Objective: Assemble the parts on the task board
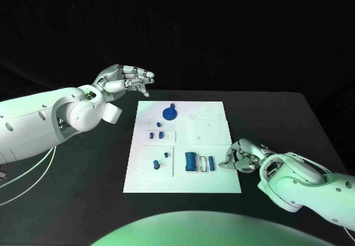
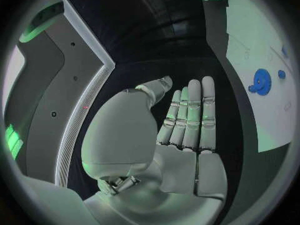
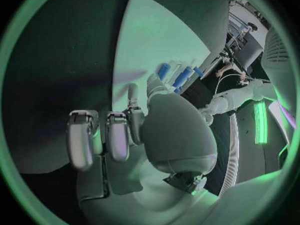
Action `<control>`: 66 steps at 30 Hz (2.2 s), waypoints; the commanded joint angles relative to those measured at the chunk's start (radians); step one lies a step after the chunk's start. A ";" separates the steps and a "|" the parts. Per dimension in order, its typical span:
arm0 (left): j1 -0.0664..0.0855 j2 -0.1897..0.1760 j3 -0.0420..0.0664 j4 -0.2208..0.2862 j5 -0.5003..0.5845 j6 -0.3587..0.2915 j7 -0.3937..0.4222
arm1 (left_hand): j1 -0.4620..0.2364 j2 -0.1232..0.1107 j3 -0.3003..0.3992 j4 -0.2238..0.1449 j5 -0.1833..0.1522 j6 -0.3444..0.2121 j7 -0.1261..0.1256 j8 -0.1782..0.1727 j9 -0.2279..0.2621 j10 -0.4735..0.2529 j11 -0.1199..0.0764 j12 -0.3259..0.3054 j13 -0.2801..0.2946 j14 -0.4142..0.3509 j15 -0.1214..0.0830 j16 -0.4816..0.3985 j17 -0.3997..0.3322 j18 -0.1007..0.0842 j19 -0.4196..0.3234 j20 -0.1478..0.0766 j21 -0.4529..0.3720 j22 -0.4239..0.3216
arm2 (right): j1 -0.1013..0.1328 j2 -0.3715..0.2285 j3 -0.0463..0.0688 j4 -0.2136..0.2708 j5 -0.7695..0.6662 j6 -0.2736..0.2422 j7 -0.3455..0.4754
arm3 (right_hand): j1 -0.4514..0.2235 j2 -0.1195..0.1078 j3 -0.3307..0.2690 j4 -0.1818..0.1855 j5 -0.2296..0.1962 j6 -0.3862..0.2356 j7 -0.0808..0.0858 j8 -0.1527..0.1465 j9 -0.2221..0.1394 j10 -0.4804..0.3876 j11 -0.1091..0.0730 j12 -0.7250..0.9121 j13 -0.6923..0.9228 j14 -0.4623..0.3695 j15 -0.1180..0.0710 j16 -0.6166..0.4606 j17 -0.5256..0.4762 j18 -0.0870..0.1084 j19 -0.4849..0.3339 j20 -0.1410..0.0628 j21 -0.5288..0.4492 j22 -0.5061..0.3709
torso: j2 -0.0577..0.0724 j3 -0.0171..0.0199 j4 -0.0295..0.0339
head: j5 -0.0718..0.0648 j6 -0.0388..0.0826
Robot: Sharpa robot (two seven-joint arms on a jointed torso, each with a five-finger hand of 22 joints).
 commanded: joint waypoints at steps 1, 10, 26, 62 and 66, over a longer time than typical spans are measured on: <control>0.001 0.000 0.001 0.003 0.001 0.008 0.006 | 0.004 0.003 -0.001 0.003 0.003 -0.007 -0.002 0.004 0.001 -0.007 0.003 0.006 -0.001 -0.002 0.001 0.005 0.001 0.013 0.008 -0.001 -0.004 0.000 | -0.011 0.005 -0.008 -0.003 -0.022 0.054 -0.037 | 0.007 -0.001 0.006 0.000 -0.002 0.005 0.001 -0.003 -0.009 0.002 -0.001 -0.005 0.094 0.076 0.002 0.000 0.135 -0.013 0.074 0.006 -0.002 0.241 | 0.000 0.0004 0.0007 | 0.002 0.000; 0.001 0.000 0.001 0.003 0.001 0.009 0.006 | 0.004 0.003 -0.001 0.003 0.003 -0.007 -0.002 0.004 0.001 -0.007 0.003 0.006 -0.001 -0.002 0.001 0.005 0.001 0.013 0.008 -0.001 -0.004 0.000 | -0.011 0.002 -0.008 0.020 -0.024 0.013 -0.028 | 0.010 0.001 0.008 0.001 -0.002 0.007 0.001 -0.003 -0.009 0.002 -0.001 -0.004 0.094 0.076 0.001 0.000 0.135 -0.014 0.075 0.006 0.001 0.242 | -0.001 0.0007 -0.0020 | 0.004 0.000; 0.001 0.002 0.001 0.001 0.001 0.013 0.003 | 0.004 0.003 -0.001 0.003 0.003 -0.007 -0.002 0.004 0.001 -0.007 0.003 0.006 -0.001 -0.002 0.001 0.005 0.001 0.013 0.008 -0.001 -0.004 0.000 | -0.010 0.022 -0.007 0.063 0.001 -0.063 -0.008 | -0.021 0.007 0.006 0.013 -0.002 0.019 -0.001 -0.003 -0.009 0.007 -0.003 0.001 0.098 0.078 0.000 0.002 0.140 -0.015 0.079 0.005 0.009 0.244 | 0.000 0.0001 -0.0012 | 0.001 0.000; 0.001 0.003 0.001 0.002 0.001 0.022 -0.006 | 0.003 0.005 0.000 0.004 0.003 -0.008 -0.001 0.005 0.001 -0.009 0.003 0.007 -0.002 -0.002 0.002 0.004 0.000 0.013 0.008 -0.001 -0.004 0.000 | -0.007 0.106 -0.004 -0.008 -0.010 0.000 -0.041 | -0.007 0.028 0.023 -0.004 -0.002 0.053 -0.022 0.021 0.008 0.020 -0.020 0.021 0.115 0.079 -0.014 0.003 0.144 -0.017 0.081 -0.007 0.015 0.246 | 0.000 0.0008 -0.0016 | 0.010 0.000; 0.001 0.003 0.001 0.002 0.001 0.023 -0.007 | 0.003 0.005 0.000 0.004 0.003 -0.008 -0.001 0.005 0.001 -0.009 0.003 0.007 -0.002 -0.002 0.002 0.004 0.000 0.013 0.008 -0.001 -0.004 0.000 | -0.007 0.109 -0.004 -0.010 -0.023 0.009 -0.045 | 0.008 0.025 0.029 -0.009 -0.001 0.056 -0.026 0.026 0.010 0.023 -0.024 0.027 0.120 0.079 -0.017 0.003 0.144 -0.017 0.082 -0.009 0.015 0.246 | -0.001 0.0007 -0.0017 | 0.010 0.000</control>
